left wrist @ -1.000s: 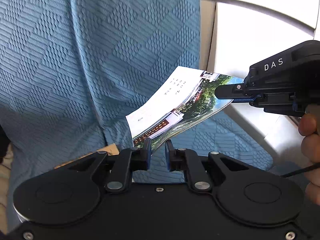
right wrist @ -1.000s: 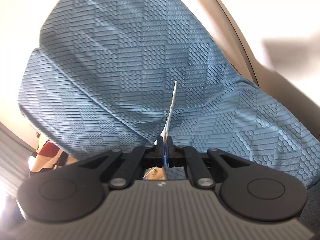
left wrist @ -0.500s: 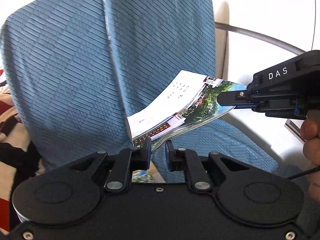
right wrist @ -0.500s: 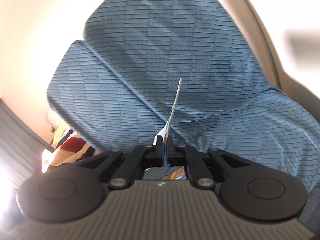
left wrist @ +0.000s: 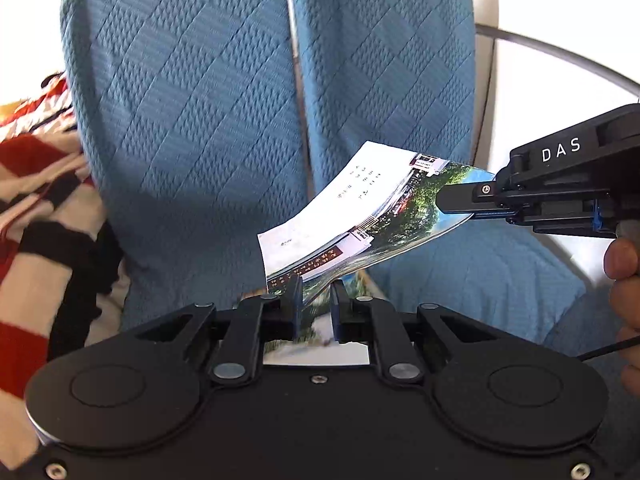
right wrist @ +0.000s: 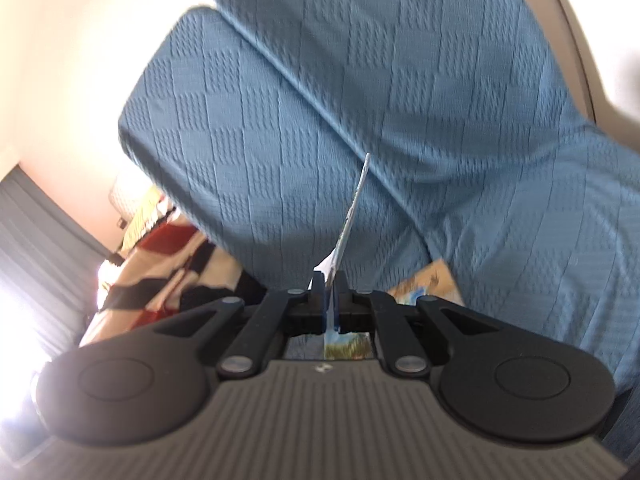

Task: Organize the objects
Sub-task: 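Lift the booklet with the right gripper and carry it toward the stack, then lower the booklet onto the stack and open the right gripper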

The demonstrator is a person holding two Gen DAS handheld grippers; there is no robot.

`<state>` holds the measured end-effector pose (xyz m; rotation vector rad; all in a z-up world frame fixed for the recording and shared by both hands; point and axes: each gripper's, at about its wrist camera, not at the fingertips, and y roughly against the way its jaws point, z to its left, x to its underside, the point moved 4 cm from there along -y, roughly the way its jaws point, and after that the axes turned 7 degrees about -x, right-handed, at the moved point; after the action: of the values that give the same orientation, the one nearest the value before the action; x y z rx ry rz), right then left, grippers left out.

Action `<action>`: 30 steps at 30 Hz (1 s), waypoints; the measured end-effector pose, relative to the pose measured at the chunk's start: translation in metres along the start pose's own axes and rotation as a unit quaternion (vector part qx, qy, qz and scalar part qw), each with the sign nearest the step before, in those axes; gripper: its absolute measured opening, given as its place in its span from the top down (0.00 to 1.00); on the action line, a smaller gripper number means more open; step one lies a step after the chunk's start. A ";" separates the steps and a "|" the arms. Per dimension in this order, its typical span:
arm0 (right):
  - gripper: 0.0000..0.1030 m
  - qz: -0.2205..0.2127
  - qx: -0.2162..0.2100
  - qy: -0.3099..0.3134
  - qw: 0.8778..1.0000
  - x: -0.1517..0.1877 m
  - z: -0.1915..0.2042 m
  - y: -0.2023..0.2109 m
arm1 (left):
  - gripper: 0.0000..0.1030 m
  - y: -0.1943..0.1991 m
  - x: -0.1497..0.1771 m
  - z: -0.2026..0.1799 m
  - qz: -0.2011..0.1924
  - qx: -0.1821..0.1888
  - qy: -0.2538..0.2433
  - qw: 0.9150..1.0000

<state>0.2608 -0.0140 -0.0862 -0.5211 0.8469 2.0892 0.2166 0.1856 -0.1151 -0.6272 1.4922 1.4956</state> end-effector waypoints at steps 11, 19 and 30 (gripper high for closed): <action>0.92 0.065 -0.004 -0.009 0.998 0.050 -0.023 -0.030 | 0.88 -0.022 0.065 0.018 0.046 -0.022 0.017 0.999; 0.89 0.100 0.013 -0.011 0.995 0.072 -0.040 -0.043 | 0.87 -0.042 0.084 0.025 0.087 -0.006 0.028 0.996; 0.75 0.139 0.048 -0.023 0.989 0.084 -0.057 -0.052 | 0.83 -0.058 0.104 0.024 0.133 0.017 0.053 0.990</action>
<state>0.2571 0.0130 -0.1972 -0.3151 1.0366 2.2874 0.2239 0.2260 -0.2291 -0.5075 1.7330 1.6561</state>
